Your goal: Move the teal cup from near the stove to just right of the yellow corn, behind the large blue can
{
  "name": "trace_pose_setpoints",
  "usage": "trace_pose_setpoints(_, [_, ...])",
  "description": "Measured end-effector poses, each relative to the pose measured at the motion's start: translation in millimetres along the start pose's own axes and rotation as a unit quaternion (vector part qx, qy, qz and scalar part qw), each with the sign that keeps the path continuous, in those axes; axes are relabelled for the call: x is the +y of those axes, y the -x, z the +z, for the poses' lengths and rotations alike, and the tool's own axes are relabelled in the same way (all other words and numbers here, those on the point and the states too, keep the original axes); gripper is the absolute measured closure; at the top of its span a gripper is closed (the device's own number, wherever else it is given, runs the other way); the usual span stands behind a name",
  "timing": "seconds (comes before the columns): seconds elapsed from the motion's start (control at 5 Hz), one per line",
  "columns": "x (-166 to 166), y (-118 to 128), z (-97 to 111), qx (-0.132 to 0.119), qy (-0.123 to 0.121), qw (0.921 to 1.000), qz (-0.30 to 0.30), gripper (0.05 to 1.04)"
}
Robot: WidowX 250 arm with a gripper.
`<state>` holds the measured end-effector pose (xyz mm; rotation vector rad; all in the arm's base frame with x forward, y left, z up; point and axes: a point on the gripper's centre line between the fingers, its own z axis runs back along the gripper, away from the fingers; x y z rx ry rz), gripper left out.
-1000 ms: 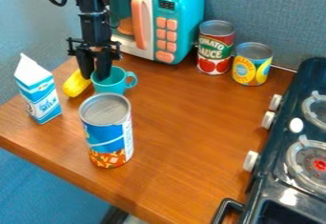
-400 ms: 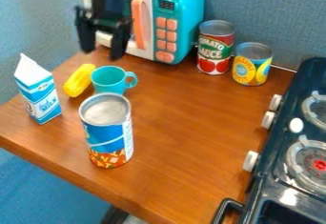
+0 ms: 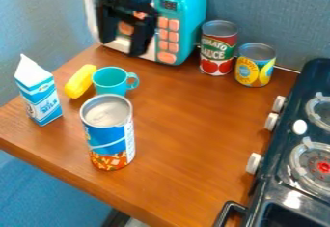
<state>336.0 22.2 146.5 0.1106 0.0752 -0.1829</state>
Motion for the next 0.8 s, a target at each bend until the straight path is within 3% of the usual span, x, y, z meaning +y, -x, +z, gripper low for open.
trace_pose_setpoints(0.2, [-29,16,-8,-0.008,0.031,0.9982,-0.050,0.083])
trace_pose_setpoints(0.4, [-37,21,-10,-0.019,0.052,0.9959,-0.071,0.083])
trace_pose_setpoints(0.8, [-38,34,-13,-0.018,0.050,0.9957,-0.076,0.083])
